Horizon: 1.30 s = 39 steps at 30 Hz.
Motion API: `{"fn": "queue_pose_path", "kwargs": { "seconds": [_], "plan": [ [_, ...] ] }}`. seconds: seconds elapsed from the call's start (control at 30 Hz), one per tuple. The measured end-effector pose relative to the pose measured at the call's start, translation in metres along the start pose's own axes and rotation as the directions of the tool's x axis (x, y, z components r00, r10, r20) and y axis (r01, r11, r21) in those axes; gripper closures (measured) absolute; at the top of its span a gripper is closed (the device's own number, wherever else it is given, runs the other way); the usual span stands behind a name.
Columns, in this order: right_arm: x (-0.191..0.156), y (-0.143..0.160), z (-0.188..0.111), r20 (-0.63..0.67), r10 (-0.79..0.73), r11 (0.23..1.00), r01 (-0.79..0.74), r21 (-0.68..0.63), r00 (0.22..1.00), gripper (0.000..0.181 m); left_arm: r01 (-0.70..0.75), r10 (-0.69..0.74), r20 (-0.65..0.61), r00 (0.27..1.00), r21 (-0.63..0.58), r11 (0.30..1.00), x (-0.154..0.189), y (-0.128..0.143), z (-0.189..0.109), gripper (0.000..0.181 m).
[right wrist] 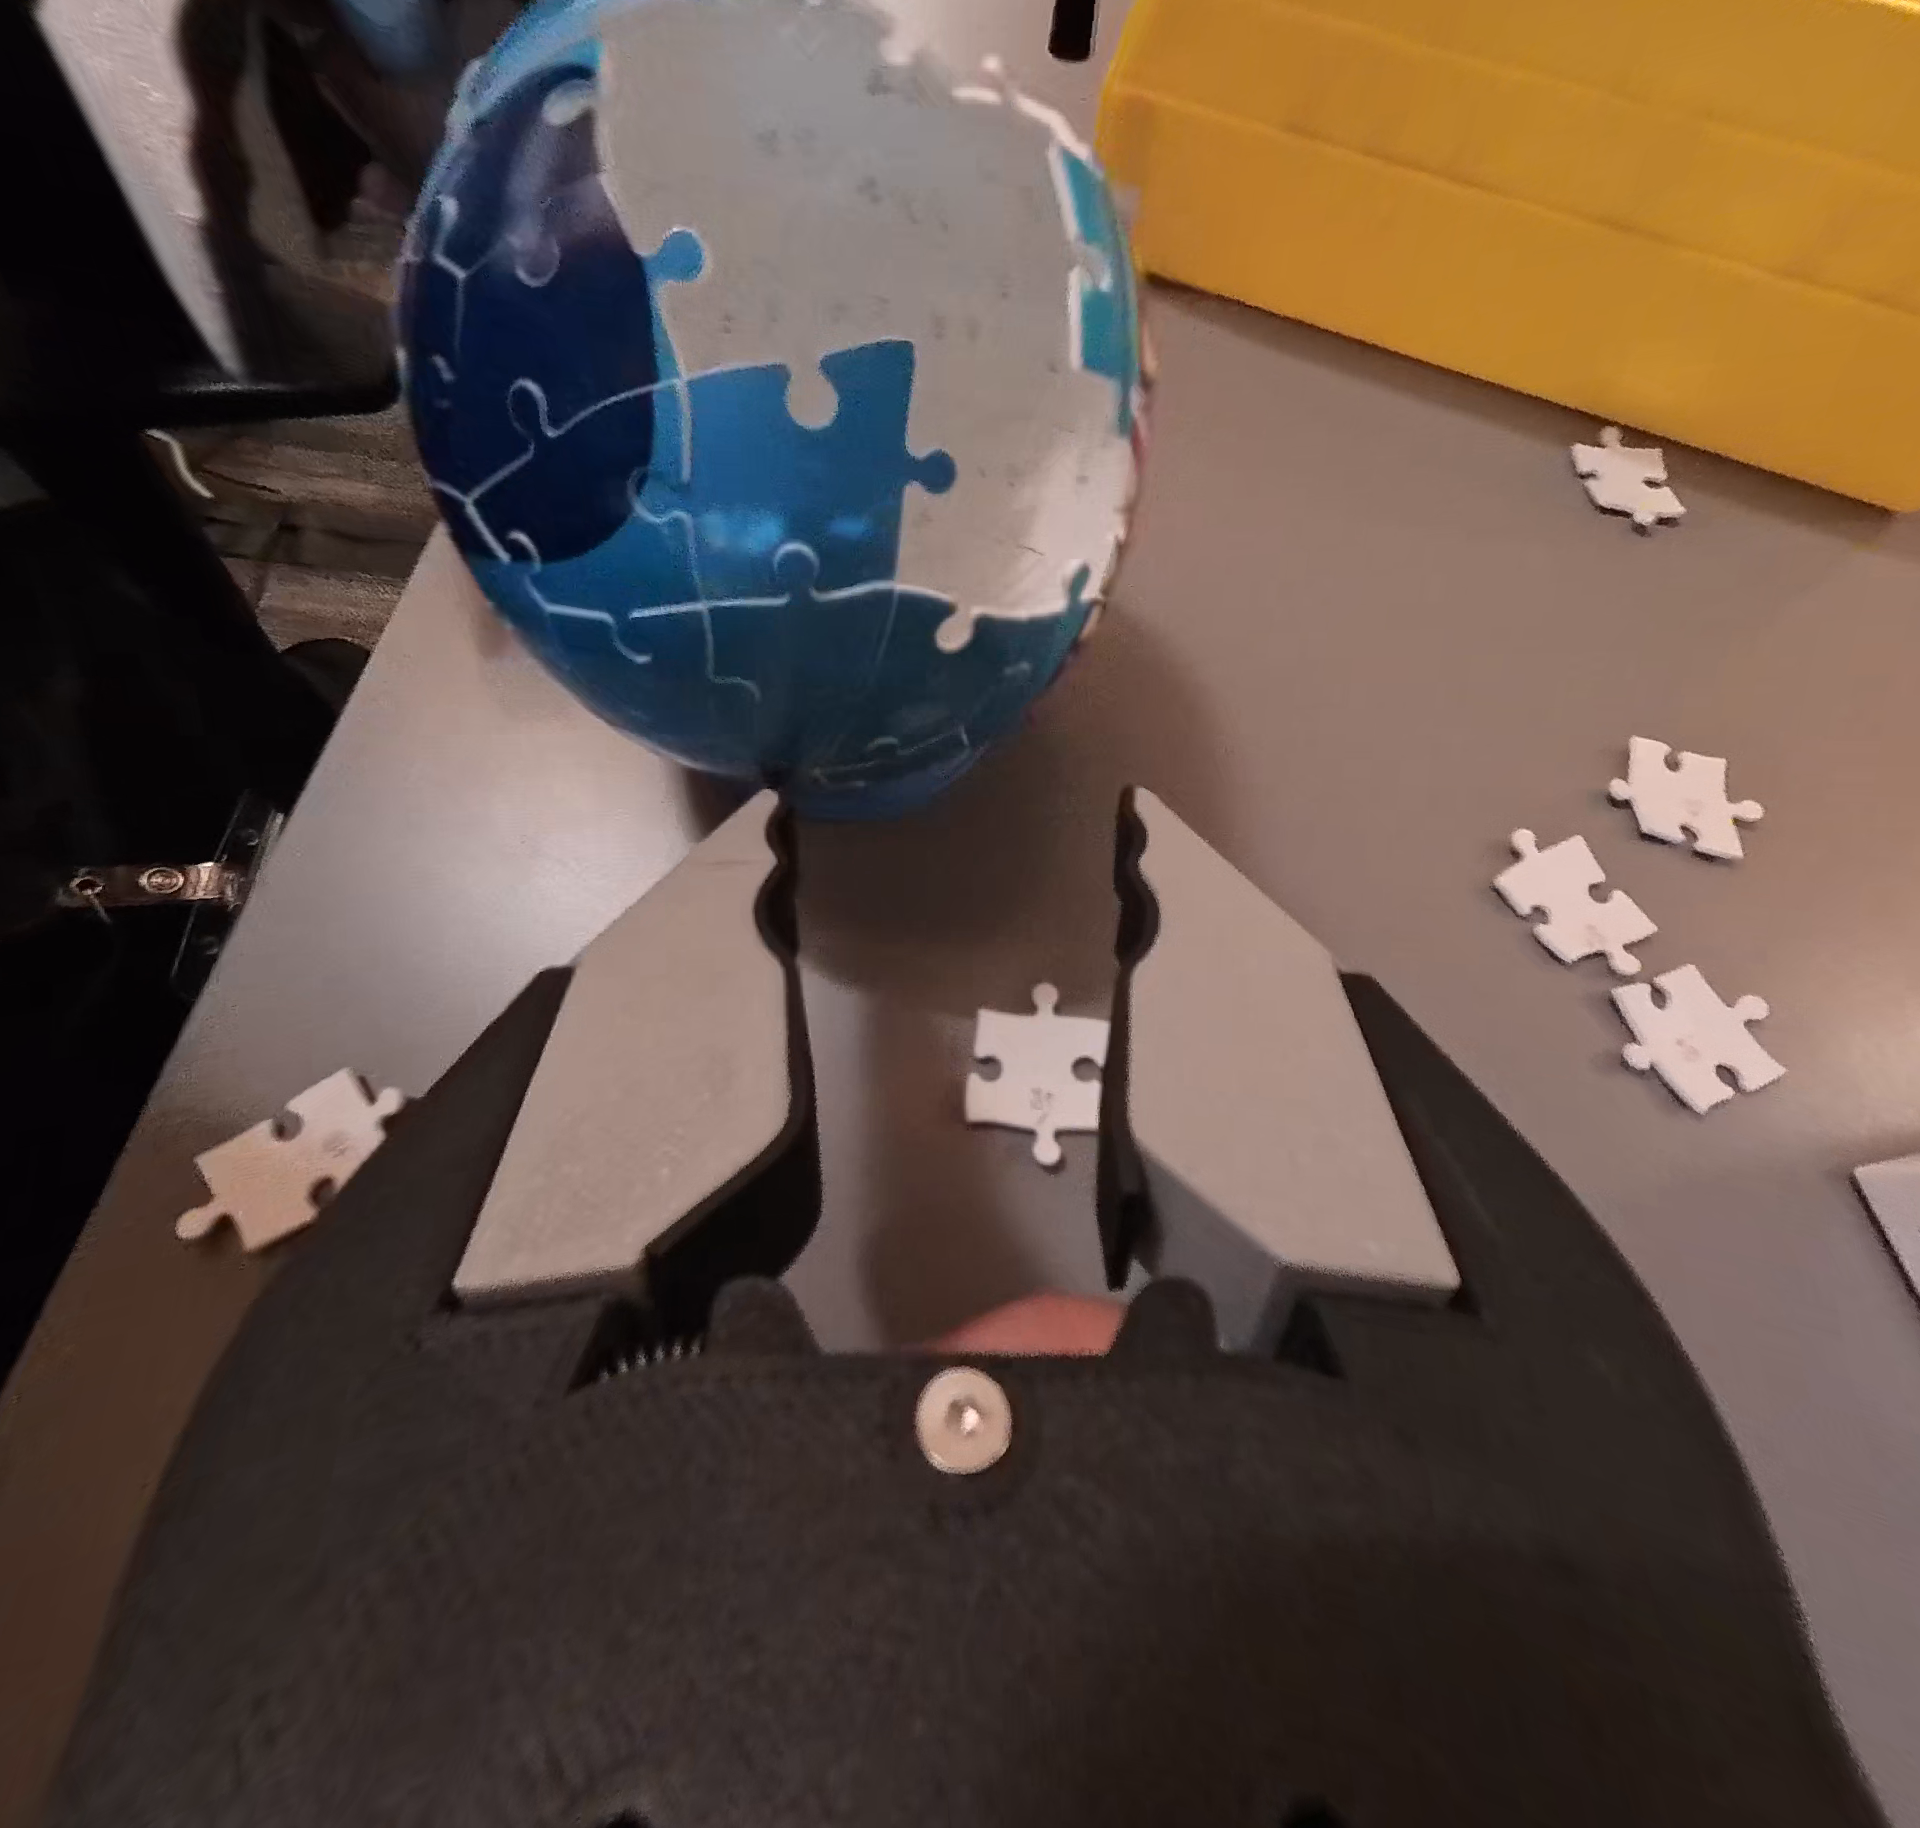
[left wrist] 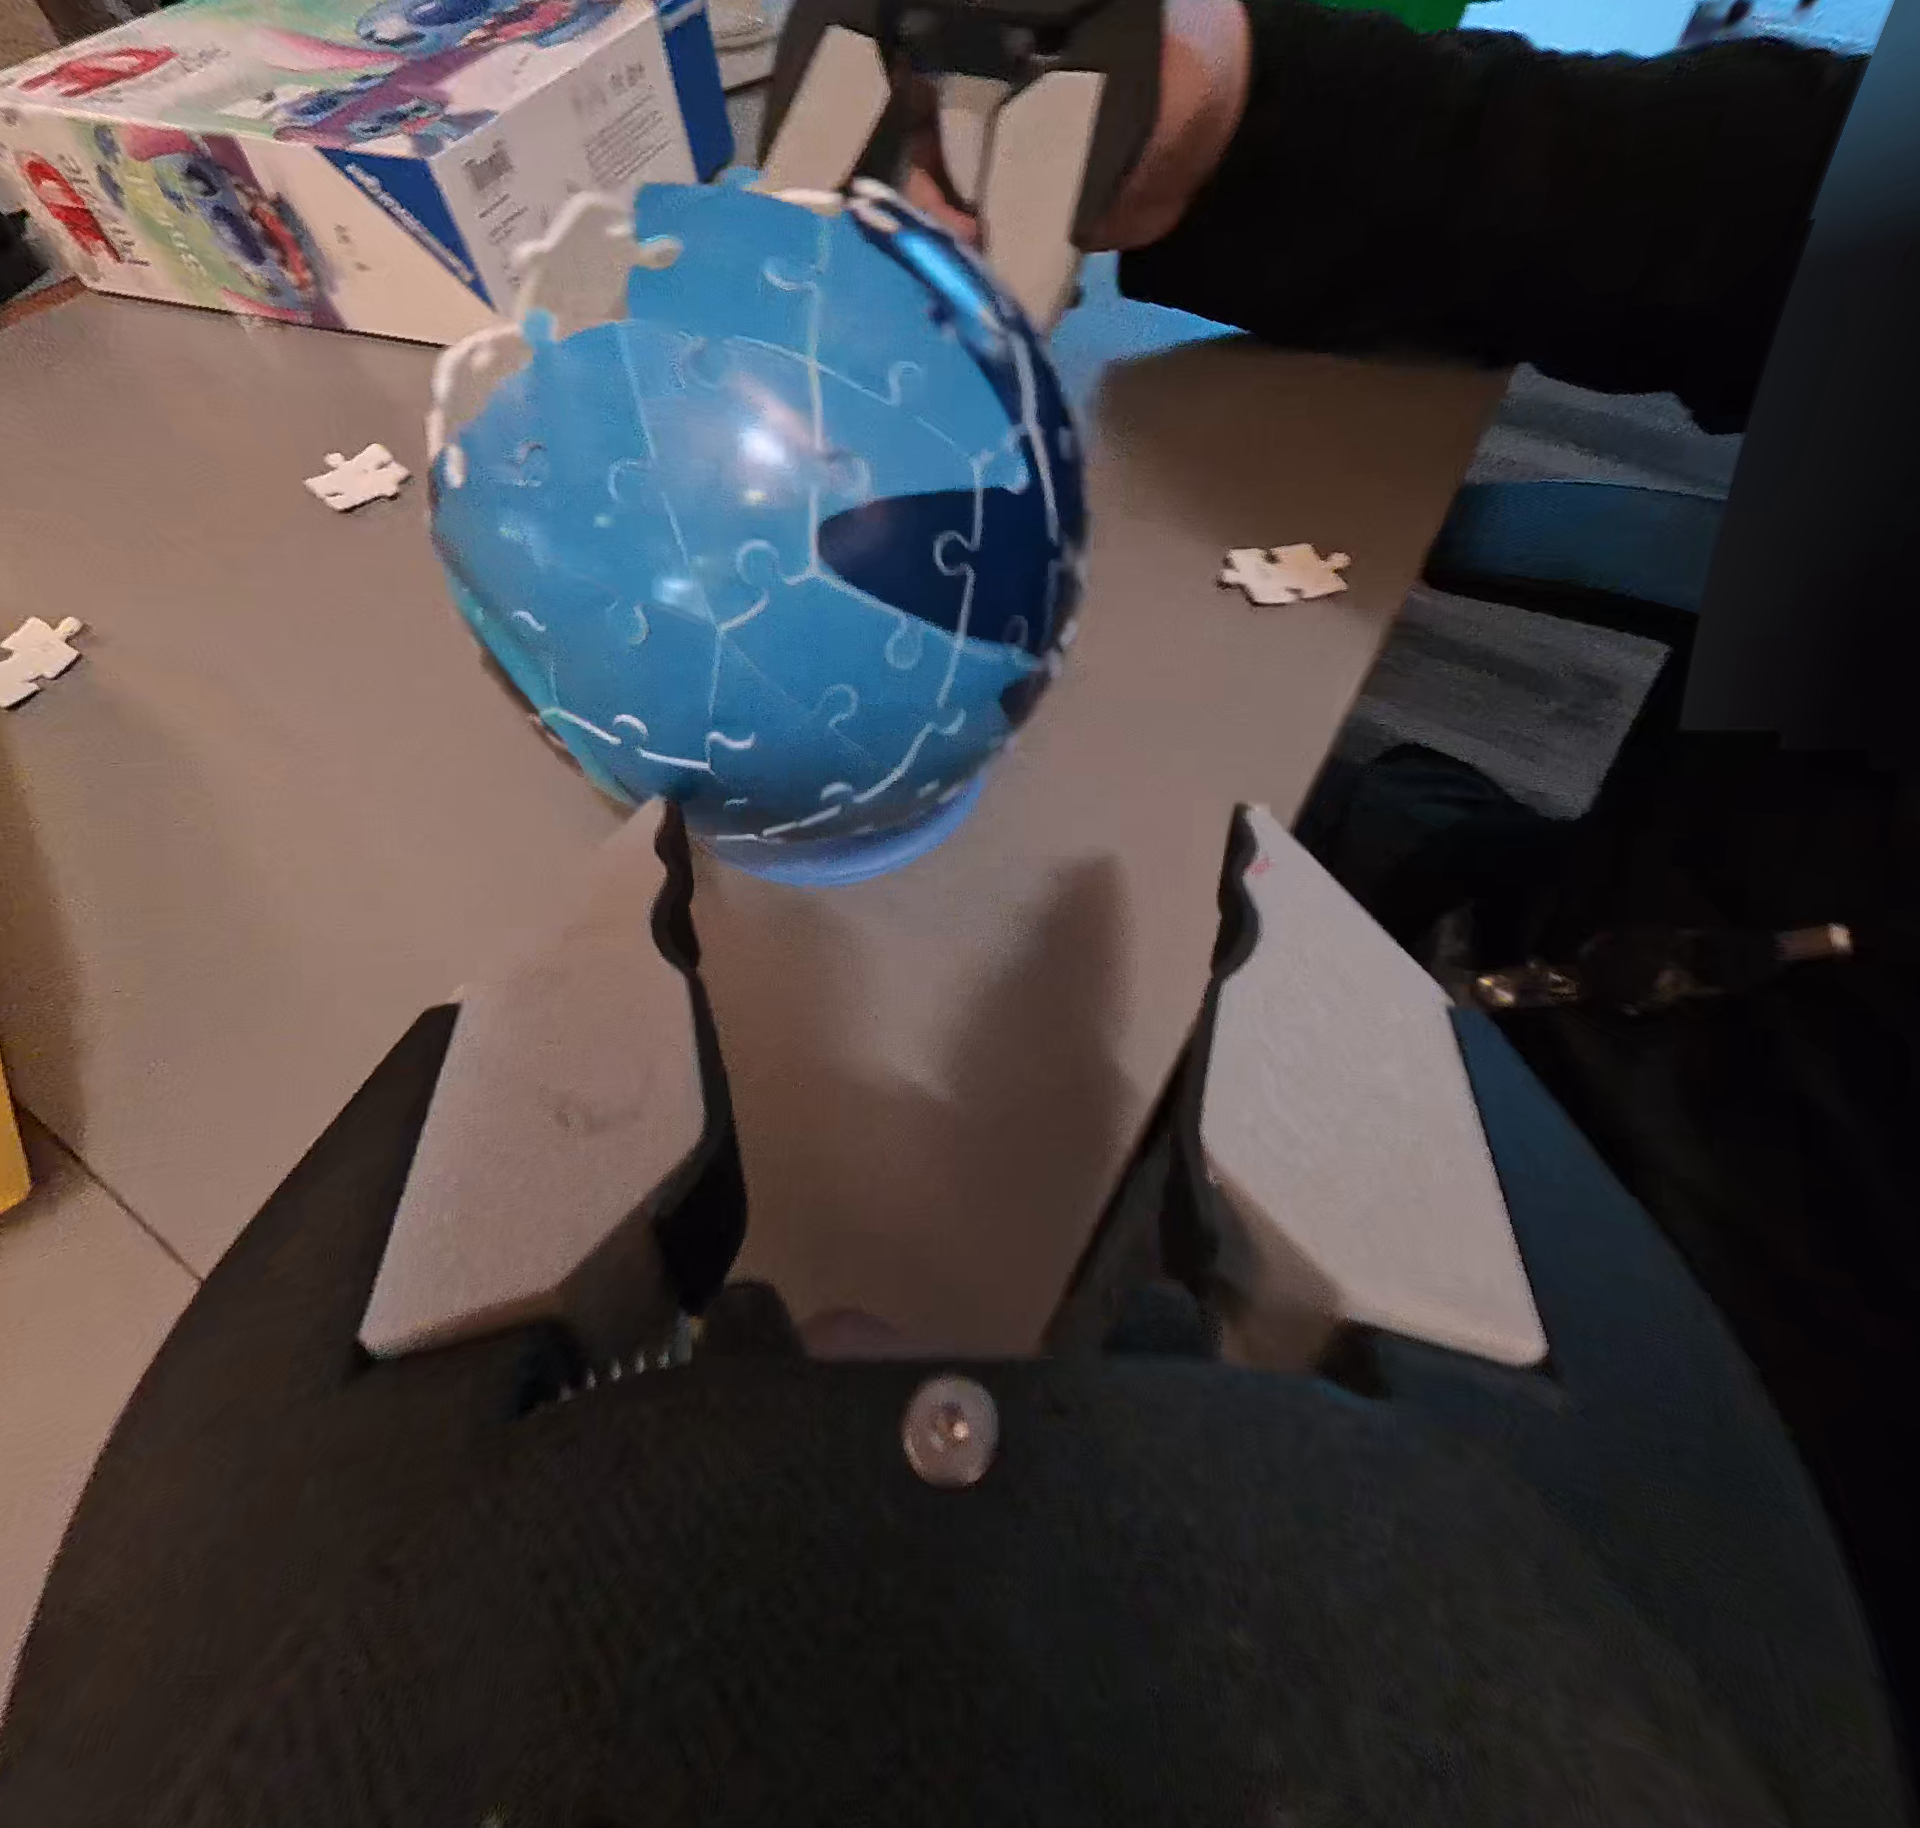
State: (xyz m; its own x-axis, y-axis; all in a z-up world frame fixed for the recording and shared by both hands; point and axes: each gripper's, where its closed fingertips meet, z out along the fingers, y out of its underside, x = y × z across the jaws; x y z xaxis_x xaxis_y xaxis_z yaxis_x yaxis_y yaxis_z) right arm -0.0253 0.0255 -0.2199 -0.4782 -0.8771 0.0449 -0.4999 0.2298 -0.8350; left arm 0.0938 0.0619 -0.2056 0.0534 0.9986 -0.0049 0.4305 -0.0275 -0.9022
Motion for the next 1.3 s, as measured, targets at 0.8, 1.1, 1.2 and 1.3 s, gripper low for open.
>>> {"fn": "queue_pose_path", "kwargs": {
  "seconds": [0.8, 1.1, 1.2, 1.3],
  "plan": [
    [-0.02, -0.006, 0.004, 0.09, 0.031, 0.999, -0.034, 0.024, 0.995, 0.126, -0.023, 0.024, 0.054, 0.998, -0.031, 0.999, -0.032, -0.002, 0.014, 0.085],
    [-0.024, -0.013, -0.008, 0.072, -0.003, 0.997, -0.003, 0.08, 0.997, 0.105, -0.044, 0.047, 0.109, 0.993, -0.026, 0.999, -0.027, -0.006, 0.007, 0.087],
    [-0.03, -0.021, 0.0, 0.003, -0.09, 0.991, 0.089, 0.098, 0.996, 0.086, -0.208, 0.213, 0.186, 0.959, -0.045, 0.977, -0.049, 0.0, 0.004, 0.079],
    [-0.03, -0.018, 0.011, -0.083, -0.143, 0.988, 0.148, 0.053, 0.986, 0.088, -0.242, 0.253, 0.179, 0.951, -0.08, 0.967, -0.061, 0.005, 0.013, 0.077]
  ]
}}
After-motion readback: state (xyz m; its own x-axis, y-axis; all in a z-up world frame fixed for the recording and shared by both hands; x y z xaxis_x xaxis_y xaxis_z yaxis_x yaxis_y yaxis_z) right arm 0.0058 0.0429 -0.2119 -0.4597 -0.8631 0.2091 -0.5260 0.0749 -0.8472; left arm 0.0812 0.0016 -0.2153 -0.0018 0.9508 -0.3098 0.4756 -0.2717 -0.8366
